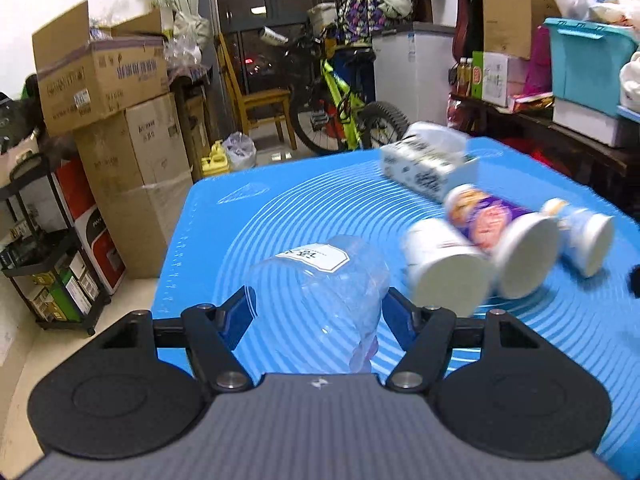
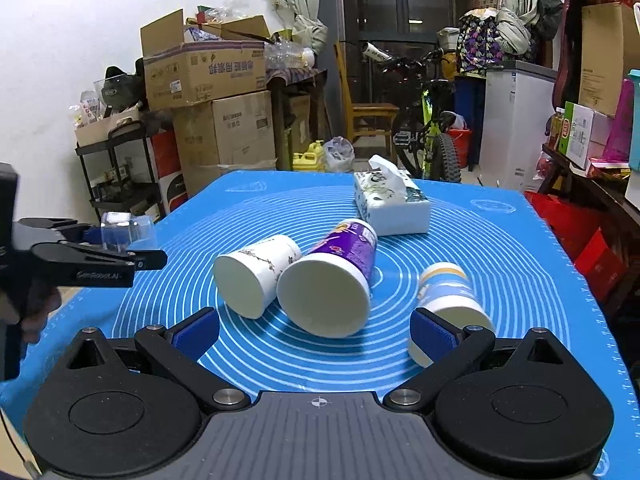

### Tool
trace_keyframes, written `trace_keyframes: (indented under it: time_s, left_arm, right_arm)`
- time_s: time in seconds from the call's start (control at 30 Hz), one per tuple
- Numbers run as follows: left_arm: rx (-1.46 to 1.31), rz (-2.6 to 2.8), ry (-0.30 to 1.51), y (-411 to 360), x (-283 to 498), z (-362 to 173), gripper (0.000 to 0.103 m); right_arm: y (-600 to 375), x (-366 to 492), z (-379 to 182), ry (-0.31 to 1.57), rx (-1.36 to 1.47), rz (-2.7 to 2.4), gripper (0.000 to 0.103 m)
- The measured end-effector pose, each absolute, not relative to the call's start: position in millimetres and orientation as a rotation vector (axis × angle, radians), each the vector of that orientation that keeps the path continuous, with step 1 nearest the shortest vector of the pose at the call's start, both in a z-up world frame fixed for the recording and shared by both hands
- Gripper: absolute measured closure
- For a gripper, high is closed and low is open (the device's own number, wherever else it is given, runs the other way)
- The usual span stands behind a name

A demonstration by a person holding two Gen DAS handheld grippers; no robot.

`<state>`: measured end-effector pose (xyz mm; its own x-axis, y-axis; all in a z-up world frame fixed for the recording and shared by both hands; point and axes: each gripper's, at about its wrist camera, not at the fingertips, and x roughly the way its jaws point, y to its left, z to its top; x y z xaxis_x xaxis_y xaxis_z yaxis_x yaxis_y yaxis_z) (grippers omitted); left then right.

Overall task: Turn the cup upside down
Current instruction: 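Close the left gripper around the clear plastic cup, then lift the clear cup with the left gripper toward the right tool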

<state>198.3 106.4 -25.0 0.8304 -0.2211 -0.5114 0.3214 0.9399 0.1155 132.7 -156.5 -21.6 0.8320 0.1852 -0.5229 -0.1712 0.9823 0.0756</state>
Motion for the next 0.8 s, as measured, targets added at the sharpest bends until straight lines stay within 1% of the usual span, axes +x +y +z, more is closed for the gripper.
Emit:
trace_keyframes:
  time_s: [0.2, 0.33, 0.63, 0.8]
  left_arm:
    - [0.184, -0.189, 0.478, 65.5, 154.2, -19.1, 0.033]
    - [0.126, -0.147, 0.506, 42.5, 134.7, -24.8, 0.033]
    - [0.019, -0.026, 0.594, 13.9, 119.4, -52.8, 0.032]
    - [0.051, -0.005, 0.577, -0.2, 111.7, -58.1, 0.032]
  right_arm:
    - [-174.4, 110.3, -13.4, 0.549, 0.008, 0.184, 0.002]
    - [-186.3, 98.7, -11.6, 0.549, 0.001, 0.176, 0.002]
    - [-208.7, 88.4, -19.0, 0.579, 0.000, 0.156, 0.002]
    - [-218.9, 87.5, -29.5, 0.604, 0.011, 0.142, 0.002]
